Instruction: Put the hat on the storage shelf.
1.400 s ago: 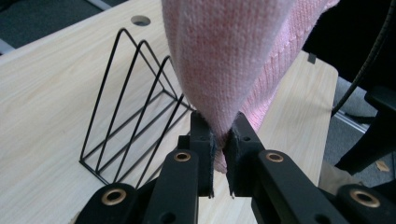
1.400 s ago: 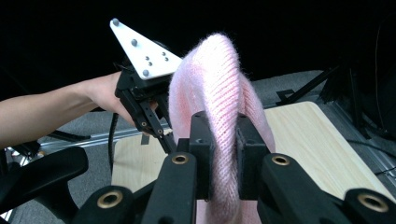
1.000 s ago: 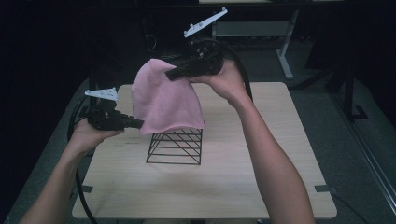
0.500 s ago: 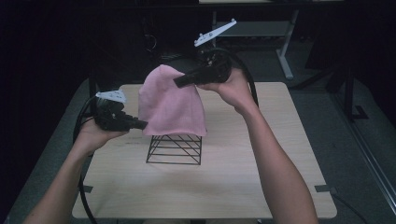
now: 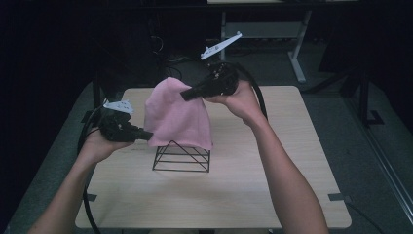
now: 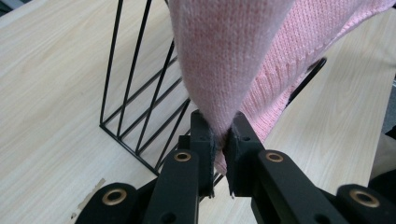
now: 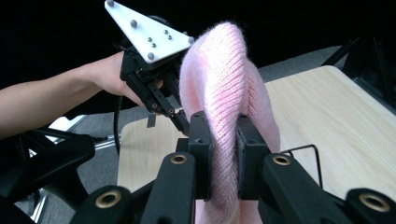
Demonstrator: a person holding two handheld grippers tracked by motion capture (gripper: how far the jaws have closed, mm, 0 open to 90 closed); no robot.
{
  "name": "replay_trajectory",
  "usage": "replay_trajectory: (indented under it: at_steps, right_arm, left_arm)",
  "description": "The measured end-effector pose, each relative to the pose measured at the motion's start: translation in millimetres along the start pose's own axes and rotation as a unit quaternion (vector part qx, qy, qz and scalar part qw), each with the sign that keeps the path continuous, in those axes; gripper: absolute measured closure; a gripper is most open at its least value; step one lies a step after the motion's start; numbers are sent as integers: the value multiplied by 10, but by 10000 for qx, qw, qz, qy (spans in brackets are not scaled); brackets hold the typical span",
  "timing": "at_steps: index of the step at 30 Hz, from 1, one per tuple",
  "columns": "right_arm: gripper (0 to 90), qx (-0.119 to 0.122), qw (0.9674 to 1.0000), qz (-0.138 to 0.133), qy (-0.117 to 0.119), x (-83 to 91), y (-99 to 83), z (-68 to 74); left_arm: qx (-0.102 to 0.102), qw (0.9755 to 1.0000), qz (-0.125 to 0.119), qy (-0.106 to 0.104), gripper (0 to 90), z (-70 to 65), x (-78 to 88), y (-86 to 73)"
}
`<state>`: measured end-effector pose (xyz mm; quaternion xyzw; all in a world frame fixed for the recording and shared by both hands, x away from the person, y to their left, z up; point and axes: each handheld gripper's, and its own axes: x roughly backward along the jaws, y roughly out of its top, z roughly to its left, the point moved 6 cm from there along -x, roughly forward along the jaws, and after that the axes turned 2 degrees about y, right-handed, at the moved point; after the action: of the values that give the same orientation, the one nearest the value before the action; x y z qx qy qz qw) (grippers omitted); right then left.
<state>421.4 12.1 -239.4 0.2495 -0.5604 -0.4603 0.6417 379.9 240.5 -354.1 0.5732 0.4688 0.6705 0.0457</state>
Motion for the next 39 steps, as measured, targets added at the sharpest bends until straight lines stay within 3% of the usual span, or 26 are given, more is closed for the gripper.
replay_trajectory:
  at_steps: [3,11,22,39]
  right_arm:
    - [790,6,10000,11,33,-28,-20,5]
    - [773,19,9999,19,153,-105,-84,20]
    - [787,-6,9997,96,220,-186,-199,40]
    - [772,-85,9985,299,451,-305,-411,63]
  left_arm:
    - [17,10000,-6,28,830,0,-6,-26]
    - [-214,9996,72,155,830,-34,-4,-113]
    - [-145,9998,47,157,830,-44,-61,-251]
    - [-143,9992,278,232,830,-32,-224,-413]
